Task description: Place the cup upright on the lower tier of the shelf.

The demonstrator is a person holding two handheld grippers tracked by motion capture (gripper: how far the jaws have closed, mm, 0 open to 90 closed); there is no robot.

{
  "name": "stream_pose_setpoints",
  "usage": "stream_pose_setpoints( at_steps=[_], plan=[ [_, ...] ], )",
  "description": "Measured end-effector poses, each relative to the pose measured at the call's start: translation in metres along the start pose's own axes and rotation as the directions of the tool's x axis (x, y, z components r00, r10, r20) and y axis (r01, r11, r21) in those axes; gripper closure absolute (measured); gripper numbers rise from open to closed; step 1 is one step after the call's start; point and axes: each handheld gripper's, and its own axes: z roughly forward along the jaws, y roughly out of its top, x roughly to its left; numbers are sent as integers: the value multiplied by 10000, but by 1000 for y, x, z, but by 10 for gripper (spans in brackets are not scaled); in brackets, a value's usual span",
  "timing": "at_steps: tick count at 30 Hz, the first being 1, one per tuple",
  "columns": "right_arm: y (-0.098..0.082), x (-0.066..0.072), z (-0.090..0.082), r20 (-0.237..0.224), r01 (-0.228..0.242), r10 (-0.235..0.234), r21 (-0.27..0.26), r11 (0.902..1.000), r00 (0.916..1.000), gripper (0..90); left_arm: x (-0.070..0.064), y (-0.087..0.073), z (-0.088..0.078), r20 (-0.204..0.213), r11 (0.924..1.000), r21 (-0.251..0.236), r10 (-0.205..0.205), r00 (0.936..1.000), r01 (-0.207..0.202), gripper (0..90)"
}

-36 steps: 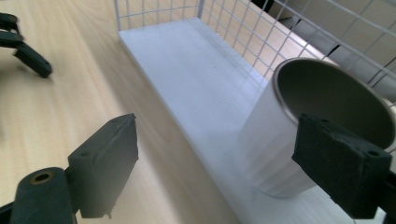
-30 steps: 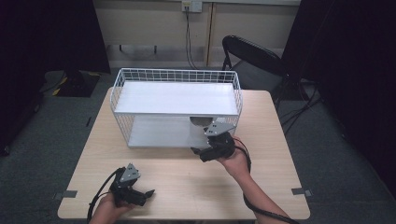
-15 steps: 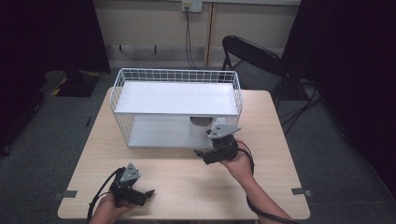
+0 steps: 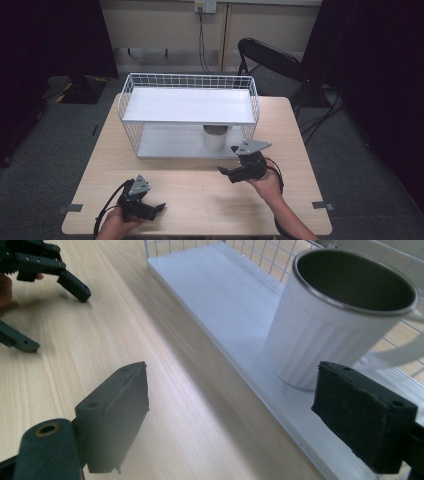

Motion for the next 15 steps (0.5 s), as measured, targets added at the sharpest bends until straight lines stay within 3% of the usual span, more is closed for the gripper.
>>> stream_pose_setpoints(
  at_steps=[15],
  plan=[
    [-26, -2, -12, -5, -335, 335, 31, 9994, 9994, 137, 0, 0, 0, 11, 10000, 13, 5, 10000, -5, 0]
  ],
)
